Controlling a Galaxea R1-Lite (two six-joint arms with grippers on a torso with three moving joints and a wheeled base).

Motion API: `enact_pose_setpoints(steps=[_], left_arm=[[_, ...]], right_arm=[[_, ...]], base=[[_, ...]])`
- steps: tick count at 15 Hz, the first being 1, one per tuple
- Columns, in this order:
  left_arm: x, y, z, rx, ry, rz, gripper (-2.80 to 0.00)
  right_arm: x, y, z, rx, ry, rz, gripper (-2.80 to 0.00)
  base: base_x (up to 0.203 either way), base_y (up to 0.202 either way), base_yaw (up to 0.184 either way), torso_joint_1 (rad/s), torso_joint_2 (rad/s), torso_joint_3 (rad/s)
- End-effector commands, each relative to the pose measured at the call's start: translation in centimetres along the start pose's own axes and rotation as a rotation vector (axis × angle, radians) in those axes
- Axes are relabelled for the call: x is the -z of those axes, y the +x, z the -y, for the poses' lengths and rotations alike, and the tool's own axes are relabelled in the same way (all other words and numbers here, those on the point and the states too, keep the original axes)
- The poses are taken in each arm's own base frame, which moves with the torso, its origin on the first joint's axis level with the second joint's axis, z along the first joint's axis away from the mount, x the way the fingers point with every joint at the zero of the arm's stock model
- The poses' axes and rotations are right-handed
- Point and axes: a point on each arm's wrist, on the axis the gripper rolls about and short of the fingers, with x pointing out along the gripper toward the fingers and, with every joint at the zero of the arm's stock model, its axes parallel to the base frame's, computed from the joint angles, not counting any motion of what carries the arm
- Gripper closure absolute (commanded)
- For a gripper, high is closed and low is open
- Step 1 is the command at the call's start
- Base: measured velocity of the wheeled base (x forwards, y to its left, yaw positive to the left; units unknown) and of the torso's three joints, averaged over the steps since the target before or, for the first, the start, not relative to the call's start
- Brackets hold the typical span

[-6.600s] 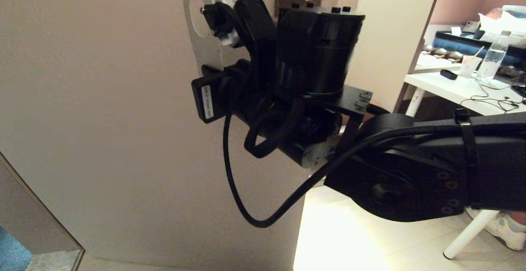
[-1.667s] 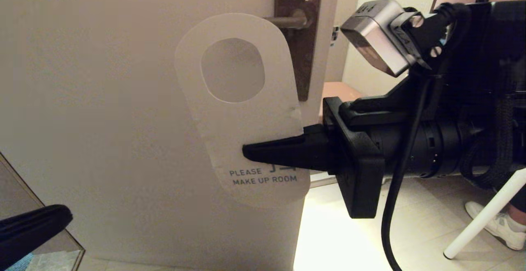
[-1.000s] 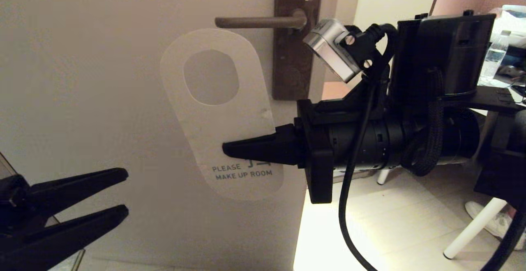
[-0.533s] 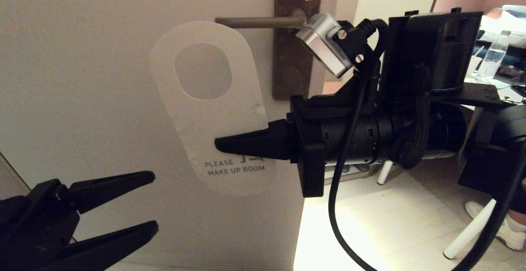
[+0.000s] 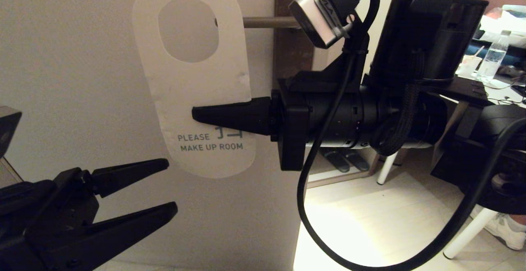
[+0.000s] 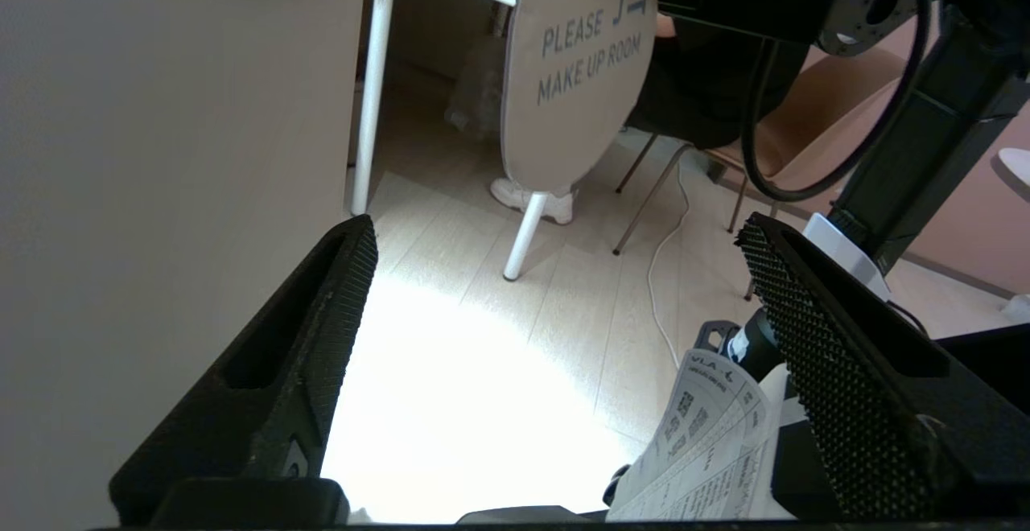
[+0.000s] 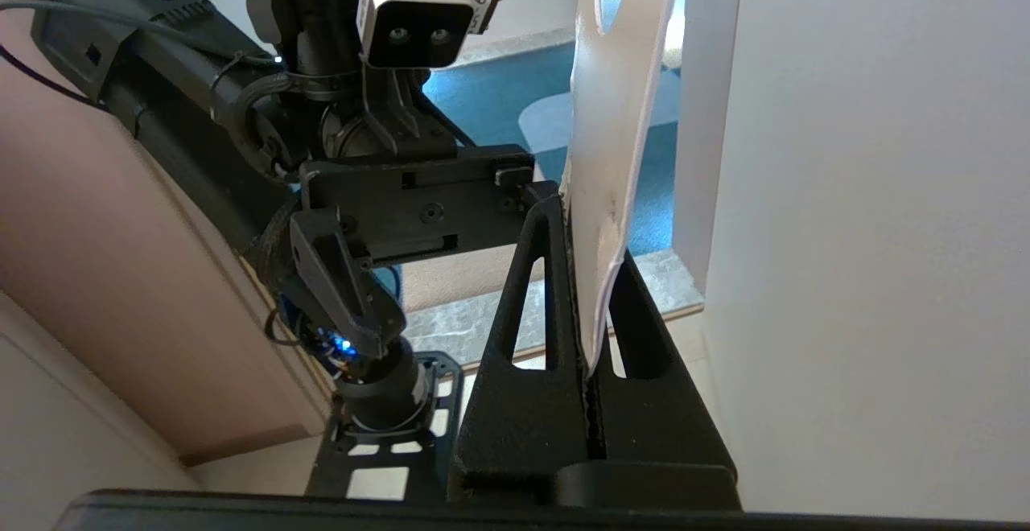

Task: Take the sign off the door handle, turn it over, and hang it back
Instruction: Hand it to the other hand

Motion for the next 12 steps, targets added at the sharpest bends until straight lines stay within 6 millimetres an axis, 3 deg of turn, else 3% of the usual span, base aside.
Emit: enact_pose_setpoints(steps=[1,12], left_arm=[[0.0,0.2,0.0,0.014,-0.005,-0.006,-2.80],[0.2,1.0,0.3,0.059,-0.003,-0.016,-2.80]], right_arm=[[0.3,0.2,0.1,-0.006,0.006,-0.005,0.00],[1.4,1.0,0.0,-0.129,0.023,-0.040,0.00]], base=[[0.000,0.000,0.000,0.000,0.00,0.000],[0.000,0.000,0.000,0.000,0.00,0.000]])
